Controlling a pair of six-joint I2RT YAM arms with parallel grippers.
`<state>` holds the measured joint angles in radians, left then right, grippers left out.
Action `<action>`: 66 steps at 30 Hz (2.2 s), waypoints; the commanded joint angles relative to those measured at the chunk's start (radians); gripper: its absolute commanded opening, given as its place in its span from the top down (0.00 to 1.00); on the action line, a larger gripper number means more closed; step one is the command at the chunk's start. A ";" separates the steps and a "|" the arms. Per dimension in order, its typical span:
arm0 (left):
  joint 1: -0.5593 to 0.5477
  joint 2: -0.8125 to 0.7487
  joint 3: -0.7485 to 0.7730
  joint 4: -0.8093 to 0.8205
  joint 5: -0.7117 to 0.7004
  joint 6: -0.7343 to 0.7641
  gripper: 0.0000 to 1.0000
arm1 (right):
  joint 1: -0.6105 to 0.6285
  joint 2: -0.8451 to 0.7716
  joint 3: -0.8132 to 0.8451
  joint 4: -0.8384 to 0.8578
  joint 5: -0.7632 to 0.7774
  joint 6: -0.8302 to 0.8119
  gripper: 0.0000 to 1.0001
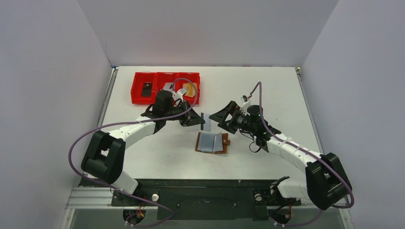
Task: Take the credit cards out of the card holder
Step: Place the credit card in the storage box.
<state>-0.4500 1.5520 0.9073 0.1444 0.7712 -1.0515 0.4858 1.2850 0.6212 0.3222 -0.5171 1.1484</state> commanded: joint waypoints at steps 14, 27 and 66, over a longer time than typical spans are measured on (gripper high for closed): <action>0.049 -0.038 0.357 -0.635 -0.584 0.302 1.00 | 0.002 -0.168 0.179 -0.549 0.371 -0.276 0.14; 0.195 0.236 0.731 -0.809 -0.881 0.373 1.00 | 0.001 -0.187 0.208 -0.669 0.420 -0.331 0.14; 0.315 0.803 1.377 -0.950 -0.749 0.490 0.67 | 0.034 -0.201 0.272 -0.772 0.497 -0.331 0.14</action>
<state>-0.1471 2.3680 2.2295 -0.7841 0.0162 -0.5888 0.5060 1.0729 0.8440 -0.4641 -0.0456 0.8215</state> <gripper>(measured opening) 0.303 0.860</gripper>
